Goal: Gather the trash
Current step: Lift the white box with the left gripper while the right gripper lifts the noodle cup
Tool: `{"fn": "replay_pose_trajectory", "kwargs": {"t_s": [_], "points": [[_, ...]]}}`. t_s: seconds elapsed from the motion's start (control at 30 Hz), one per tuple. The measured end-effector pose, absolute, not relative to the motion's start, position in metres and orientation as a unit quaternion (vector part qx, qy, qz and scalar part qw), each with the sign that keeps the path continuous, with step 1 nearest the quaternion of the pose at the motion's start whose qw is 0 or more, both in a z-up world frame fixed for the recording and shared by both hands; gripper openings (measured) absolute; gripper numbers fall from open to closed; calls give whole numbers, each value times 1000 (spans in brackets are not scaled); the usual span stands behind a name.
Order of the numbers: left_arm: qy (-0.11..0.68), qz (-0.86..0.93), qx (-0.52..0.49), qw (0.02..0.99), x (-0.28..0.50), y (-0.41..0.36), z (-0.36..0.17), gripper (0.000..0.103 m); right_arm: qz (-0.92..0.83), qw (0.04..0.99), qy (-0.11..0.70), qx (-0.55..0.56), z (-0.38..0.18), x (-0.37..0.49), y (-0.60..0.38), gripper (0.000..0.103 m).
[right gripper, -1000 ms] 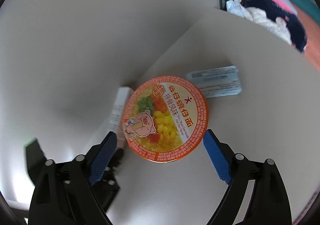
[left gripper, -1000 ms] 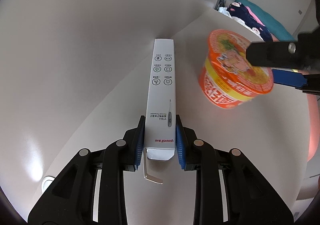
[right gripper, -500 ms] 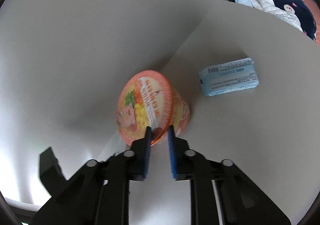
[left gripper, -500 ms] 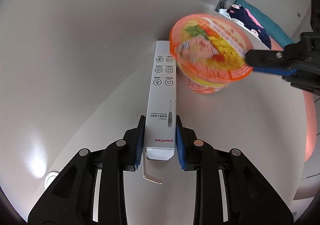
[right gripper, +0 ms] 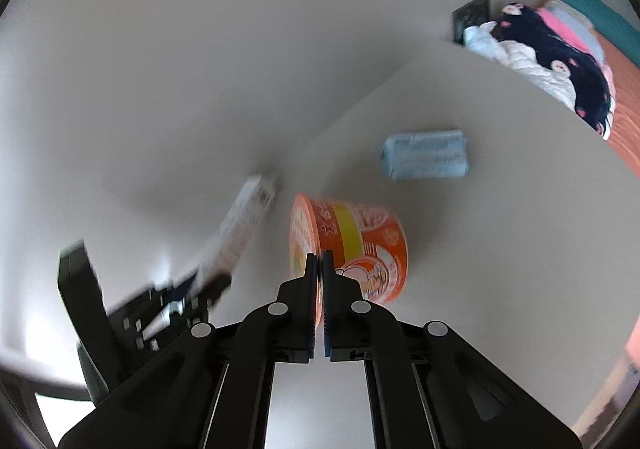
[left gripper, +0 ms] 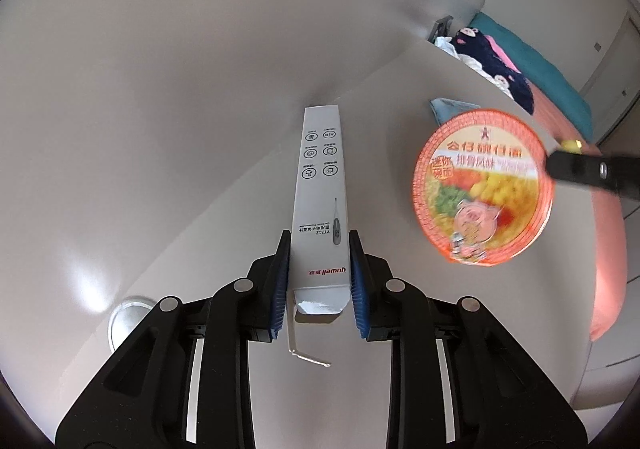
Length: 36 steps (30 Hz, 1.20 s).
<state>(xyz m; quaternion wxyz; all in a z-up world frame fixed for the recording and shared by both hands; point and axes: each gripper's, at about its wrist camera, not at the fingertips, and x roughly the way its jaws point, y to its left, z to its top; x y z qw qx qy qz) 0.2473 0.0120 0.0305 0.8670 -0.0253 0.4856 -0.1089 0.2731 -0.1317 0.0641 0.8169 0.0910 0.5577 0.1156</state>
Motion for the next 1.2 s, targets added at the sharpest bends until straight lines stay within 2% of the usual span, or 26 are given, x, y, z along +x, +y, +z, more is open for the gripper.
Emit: {"fn": "replay_pose_trajectory", "kwargs": {"t_s": [0.17, 0.2, 0.27, 0.3, 0.33, 0.43, 0.7, 0.97, 1.0, 1.2], "points": [[489, -102, -36, 866, 247, 18, 29, 26, 130, 813, 566, 42, 60, 266, -98, 4], [490, -102, -38, 865, 246, 19, 29, 26, 123, 816, 564, 26, 62, 265, -92, 6], [493, -101, -43, 863, 246, 22, 29, 26, 113, 823, 557, 7, 67, 263, -86, 25], [494, -101, -44, 862, 246, 23, 28, 26, 104, 828, 550, -6, 70, 262, -83, 51], [494, -101, -46, 862, 247, 23, 28, 26, 97, 836, 540, -16, 70, 263, -85, 66], [494, -103, -48, 862, 247, 24, 27, 26, 93, 849, 519, -41, 75, 264, -90, 78], [495, -107, -58, 860, 251, 28, 24, 26, 104, 818, 565, -2, 41, 287, -106, 80], [497, -109, -46, 860, 253, 26, 15, 27, 105, 808, 579, 30, 16, 302, -98, 79], [499, -108, -45, 859, 254, 25, 12, 27, 113, 806, 580, 38, 14, 302, -99, 66], [500, -99, -34, 860, 257, 16, 8, 27, 107, 807, 578, 57, 23, 294, -114, 65]]}}
